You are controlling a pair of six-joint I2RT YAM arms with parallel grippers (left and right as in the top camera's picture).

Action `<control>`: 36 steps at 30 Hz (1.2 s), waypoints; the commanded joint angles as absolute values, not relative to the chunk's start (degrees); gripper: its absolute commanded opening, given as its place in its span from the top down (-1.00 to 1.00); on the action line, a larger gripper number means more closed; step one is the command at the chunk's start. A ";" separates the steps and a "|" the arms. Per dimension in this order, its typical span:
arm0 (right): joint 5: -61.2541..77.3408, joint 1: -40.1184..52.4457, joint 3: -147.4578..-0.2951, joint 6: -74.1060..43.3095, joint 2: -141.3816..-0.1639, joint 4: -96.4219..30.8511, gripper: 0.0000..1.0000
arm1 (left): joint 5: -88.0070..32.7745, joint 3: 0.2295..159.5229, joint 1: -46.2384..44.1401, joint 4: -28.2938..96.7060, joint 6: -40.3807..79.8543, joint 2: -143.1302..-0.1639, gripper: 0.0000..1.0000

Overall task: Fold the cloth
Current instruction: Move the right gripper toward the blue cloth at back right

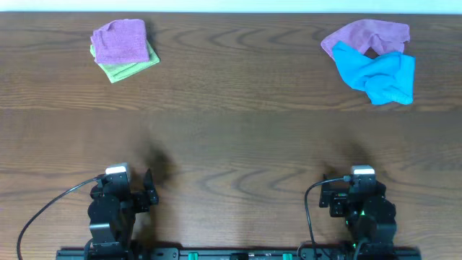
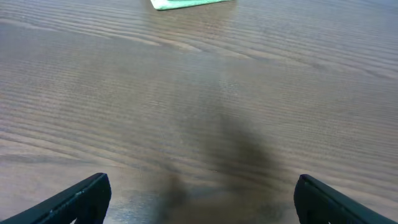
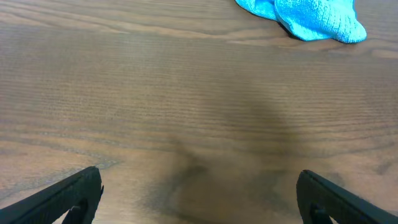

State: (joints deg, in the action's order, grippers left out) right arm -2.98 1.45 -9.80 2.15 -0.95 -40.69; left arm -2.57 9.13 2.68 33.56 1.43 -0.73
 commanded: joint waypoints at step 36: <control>-3.95 -9.45 -70.81 -11.77 -70.74 -49.54 -0.98 | -1.93 8.73 2.61 33.41 0.80 -0.21 -0.91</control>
